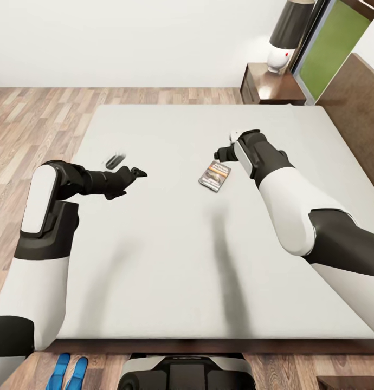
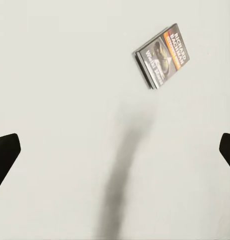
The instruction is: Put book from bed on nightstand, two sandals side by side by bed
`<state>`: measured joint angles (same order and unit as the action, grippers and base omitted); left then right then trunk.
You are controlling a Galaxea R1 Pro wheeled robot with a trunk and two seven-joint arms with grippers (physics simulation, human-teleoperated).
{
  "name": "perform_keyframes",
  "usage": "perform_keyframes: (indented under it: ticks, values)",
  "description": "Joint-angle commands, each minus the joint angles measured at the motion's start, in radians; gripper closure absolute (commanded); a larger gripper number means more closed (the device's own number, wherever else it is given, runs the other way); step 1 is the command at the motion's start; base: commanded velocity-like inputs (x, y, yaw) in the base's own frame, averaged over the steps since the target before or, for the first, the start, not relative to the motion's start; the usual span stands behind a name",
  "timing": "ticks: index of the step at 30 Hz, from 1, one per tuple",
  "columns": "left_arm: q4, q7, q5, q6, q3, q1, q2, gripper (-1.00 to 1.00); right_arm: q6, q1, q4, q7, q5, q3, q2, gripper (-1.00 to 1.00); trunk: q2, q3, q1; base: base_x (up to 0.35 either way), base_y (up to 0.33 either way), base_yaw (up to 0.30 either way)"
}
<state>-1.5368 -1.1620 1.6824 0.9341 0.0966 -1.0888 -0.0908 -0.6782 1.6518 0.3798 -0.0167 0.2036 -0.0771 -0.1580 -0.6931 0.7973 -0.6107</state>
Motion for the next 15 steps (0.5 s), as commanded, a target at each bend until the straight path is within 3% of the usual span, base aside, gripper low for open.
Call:
perform_keyframes:
  ticks: [1,15]
  values:
    - [-0.002,-0.012,0.011,0.003,0.003,0.002,0.000,-1.00,-0.006,-0.001,0.011,0.000,0.009,-0.007,-0.001,-1.00,-0.001,0.001,0.000,0.000,0.000,0.000]
    - [-0.009,-0.041,0.000,-0.022,0.003,0.024,0.006,-1.00,-0.009,0.021,0.016,0.005,0.007,-0.007,0.005,-1.00,-0.001,0.011,0.000,0.000,0.000,-0.004]
